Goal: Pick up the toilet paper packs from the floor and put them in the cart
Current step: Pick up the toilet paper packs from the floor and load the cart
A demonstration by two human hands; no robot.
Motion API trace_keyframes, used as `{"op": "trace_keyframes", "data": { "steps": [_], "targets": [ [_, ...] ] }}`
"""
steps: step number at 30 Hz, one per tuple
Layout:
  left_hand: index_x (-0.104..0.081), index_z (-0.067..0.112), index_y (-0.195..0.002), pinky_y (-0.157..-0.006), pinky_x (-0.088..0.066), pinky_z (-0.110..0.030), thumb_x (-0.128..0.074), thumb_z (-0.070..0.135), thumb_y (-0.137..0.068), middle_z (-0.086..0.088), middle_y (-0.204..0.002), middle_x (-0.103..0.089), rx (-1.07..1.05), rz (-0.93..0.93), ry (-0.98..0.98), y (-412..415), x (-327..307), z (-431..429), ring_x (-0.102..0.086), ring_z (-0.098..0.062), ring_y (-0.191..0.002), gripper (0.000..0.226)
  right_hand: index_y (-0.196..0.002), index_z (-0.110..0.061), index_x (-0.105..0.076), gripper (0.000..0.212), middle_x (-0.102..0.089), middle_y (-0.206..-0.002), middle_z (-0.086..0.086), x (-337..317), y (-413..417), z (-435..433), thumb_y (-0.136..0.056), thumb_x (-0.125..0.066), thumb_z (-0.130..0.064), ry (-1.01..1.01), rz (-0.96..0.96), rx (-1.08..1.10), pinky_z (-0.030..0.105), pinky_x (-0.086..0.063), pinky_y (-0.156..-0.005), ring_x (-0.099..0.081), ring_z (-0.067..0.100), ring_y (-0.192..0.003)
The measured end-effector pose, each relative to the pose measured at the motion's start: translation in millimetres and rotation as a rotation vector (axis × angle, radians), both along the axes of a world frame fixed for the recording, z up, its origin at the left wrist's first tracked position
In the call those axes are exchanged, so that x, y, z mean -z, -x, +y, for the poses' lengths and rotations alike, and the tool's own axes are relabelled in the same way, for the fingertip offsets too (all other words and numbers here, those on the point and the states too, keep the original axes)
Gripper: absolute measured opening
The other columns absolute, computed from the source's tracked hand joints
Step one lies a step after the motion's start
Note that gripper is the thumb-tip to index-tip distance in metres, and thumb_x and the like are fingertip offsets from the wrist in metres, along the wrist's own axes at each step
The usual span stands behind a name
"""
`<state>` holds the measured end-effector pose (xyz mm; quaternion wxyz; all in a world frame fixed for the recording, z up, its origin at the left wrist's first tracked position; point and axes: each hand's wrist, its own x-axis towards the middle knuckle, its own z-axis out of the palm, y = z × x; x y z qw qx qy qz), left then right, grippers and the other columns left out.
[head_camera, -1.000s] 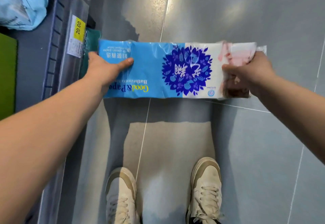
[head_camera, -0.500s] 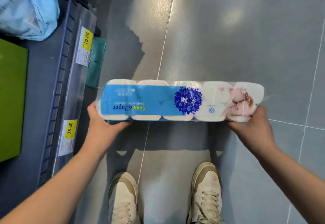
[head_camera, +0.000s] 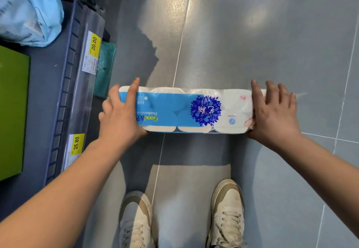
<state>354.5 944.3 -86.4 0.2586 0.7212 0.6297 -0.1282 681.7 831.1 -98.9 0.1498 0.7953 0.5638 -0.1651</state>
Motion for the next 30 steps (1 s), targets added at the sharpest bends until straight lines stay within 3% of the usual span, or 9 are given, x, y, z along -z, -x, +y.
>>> {"op": "trace_keyframes", "data": {
  "steps": [2,6,12,20,24,30],
  "targets": [
    [-0.016,0.041,-0.149,-0.099,-0.041,-0.057,-0.086,0.035,-0.059,-0.013,-0.140,-0.025,-0.002,0.005,0.016,-0.9,-2.7,6.1,-0.043,-0.044,-0.120,0.115,-0.156,-0.014,-0.028,0.119,-0.039,-0.145,0.029,-0.7,-1.7,3.6,-0.057,-0.086,-0.043,0.010,-0.004,-0.023,0.070,-0.022,-0.113,-0.033,0.053,-0.137],
    [-0.021,0.043,-0.143,-0.099,-0.045,-0.055,-0.084,0.033,-0.058,-0.009,-0.132,-0.029,-0.012,-0.015,0.047,-3.0,-16.0,14.1,-0.045,-0.039,-0.117,0.106,-0.147,-0.016,-0.041,0.099,-0.046,-0.136,0.025,-9.1,-2.8,8.2,-0.060,-0.081,-0.040,-0.024,0.026,-0.022,0.065,-0.027,-0.110,-0.042,0.049,-0.128],
    [-0.024,0.044,-0.141,-0.095,-0.046,-0.054,-0.084,0.026,-0.055,-0.009,-0.132,-0.032,-0.031,-0.045,-0.013,-4.1,-69.8,29.9,-0.047,-0.040,-0.115,0.107,-0.140,-0.018,-0.046,0.097,-0.049,-0.132,0.024,-62.9,-12.5,25.0,-0.055,-0.079,-0.048,-0.114,0.020,-0.082,0.061,-0.031,-0.108,-0.046,0.048,-0.122],
    [-0.024,0.050,-0.142,-0.104,-0.044,-0.056,-0.087,0.023,-0.049,-0.011,-0.135,-0.033,-0.084,-0.146,-0.091,-4.1,-220.2,36.3,-0.051,-0.042,-0.119,0.116,-0.144,-0.020,-0.045,0.105,-0.049,-0.132,0.023,-233.6,-28.7,42.9,-0.048,-0.085,-0.032,-0.234,0.048,-0.127,0.065,-0.029,-0.113,-0.044,0.045,-0.121],
    [-0.026,0.047,-0.145,-0.109,-0.041,-0.053,-0.088,0.021,-0.051,-0.013,-0.137,-0.034,-0.074,-0.194,-0.136,-3.5,-326.0,32.9,-0.048,-0.041,-0.125,0.116,-0.145,-0.018,-0.047,0.104,-0.049,-0.131,0.023,-341.2,-29.1,34.7,-0.049,-0.085,-0.030,-0.315,0.064,-0.117,0.065,-0.019,-0.118,-0.044,0.047,-0.121],
    [-0.025,0.044,-0.149,-0.113,-0.039,-0.049,-0.090,0.023,-0.050,-0.013,-0.139,-0.035,-0.013,-0.244,-0.210,1.2,-493.0,28.6,-0.047,-0.037,-0.129,0.120,-0.146,-0.011,-0.050,0.109,-0.051,-0.124,0.026,-497.3,-32.6,14.0,-0.044,-0.084,-0.026,-0.465,0.128,-0.144,0.066,-0.017,-0.119,-0.048,0.047,-0.117]
  ]
}}
